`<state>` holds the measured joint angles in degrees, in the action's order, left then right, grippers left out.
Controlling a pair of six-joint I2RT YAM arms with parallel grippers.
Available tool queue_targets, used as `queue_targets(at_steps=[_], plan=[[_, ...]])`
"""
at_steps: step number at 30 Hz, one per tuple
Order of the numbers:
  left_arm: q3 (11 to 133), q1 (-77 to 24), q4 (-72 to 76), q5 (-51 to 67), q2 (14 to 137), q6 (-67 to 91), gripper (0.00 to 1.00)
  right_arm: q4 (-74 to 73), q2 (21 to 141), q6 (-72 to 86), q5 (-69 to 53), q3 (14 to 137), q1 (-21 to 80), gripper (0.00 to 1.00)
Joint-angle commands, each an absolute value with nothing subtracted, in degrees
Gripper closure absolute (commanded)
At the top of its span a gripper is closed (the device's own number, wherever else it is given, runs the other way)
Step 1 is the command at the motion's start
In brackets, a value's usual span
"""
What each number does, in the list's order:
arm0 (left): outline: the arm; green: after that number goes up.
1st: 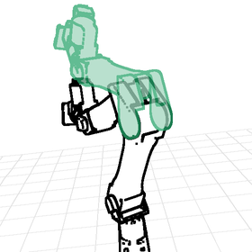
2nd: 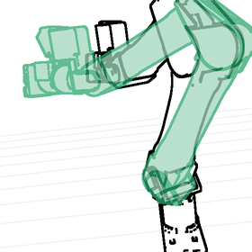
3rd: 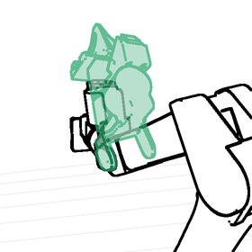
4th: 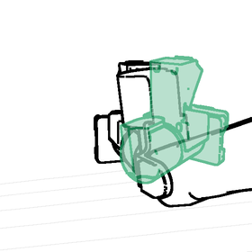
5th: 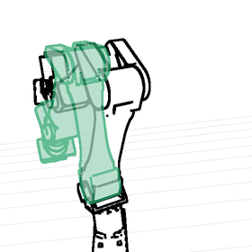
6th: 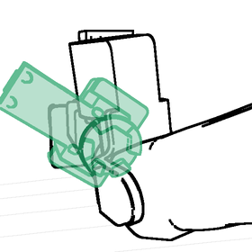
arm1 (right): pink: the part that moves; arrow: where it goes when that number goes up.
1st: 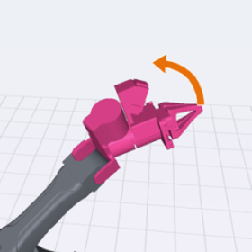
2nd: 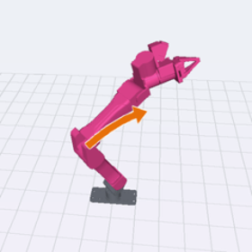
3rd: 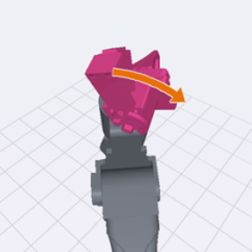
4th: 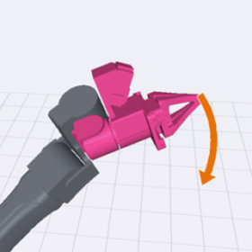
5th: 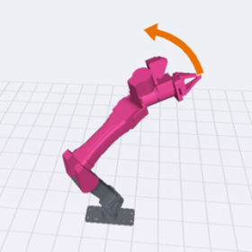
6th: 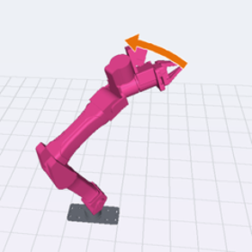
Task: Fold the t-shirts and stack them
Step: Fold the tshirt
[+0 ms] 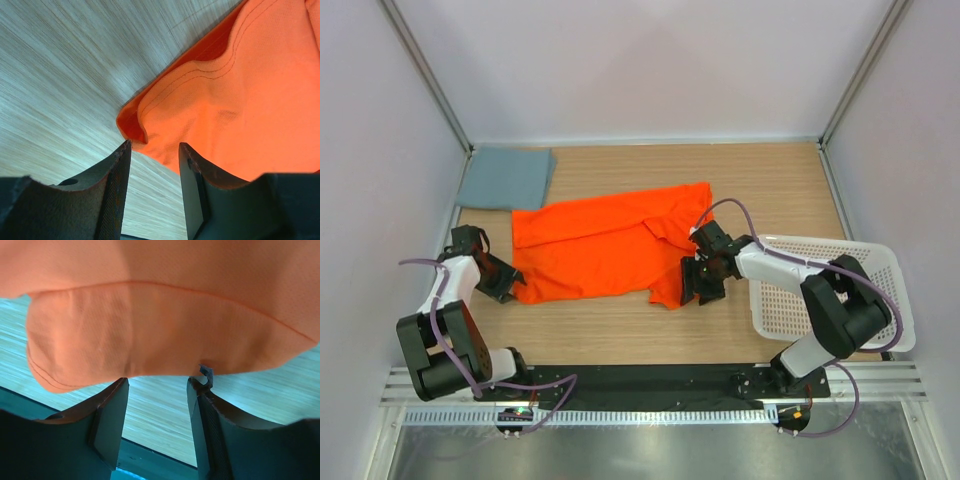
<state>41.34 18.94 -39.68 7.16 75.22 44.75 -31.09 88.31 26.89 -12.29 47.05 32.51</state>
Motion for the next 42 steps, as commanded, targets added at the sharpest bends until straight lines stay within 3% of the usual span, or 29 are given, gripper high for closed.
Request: queue_targets(at_steps=[1,5,8,12,19,28,29,33,38,42], plan=[[43.59,19.34,-39.64,7.74,72.95,44.30,0.56,-24.54,90.26,30.05,-11.95,46.23,32.87,0.43],[44.12,19.34,-39.99,7.56,72.78,44.38,0.56,-21.28,91.58,32.60,-11.42,46.40,32.87,0.49],[44.30,19.34,-40.25,7.21,72.60,44.12,0.55,-20.92,92.89,33.05,-10.55,48.24,32.78,0.60],[44.38,19.42,-40.60,6.51,72.60,43.86,0.55,-22.75,93.25,32.17,-9.49,51.32,32.08,0.84],[44.91,19.42,-39.99,5.45,73.21,43.51,0.55,-30.05,96.06,27.25,-8.88,63.52,31.73,0.99],[46.67,19.34,-39.55,5.97,76.20,43.42,0.55,-33.39,110.71,23.29,-8.97,82.84,29.27,0.97],[47.02,19.42,-39.55,5.98,76.46,43.33,0.55,-34.18,112.22,22.86,-8.88,84.79,28.92,0.90],[47.55,19.42,-39.55,6.06,77.17,43.07,0.55,-39.44,115.49,20.40,-9.14,92.45,28.48,0.78],[46.94,19.34,-39.20,6.24,77.34,42.72,0.55,-41.83,109.18,18.29,-6.77,92.55,28.48,0.53],[45.97,19.34,-38.85,6.50,76.91,42.63,0.55,-45.34,103.99,16.18,-5.89,90.89,28.48,0.52]])
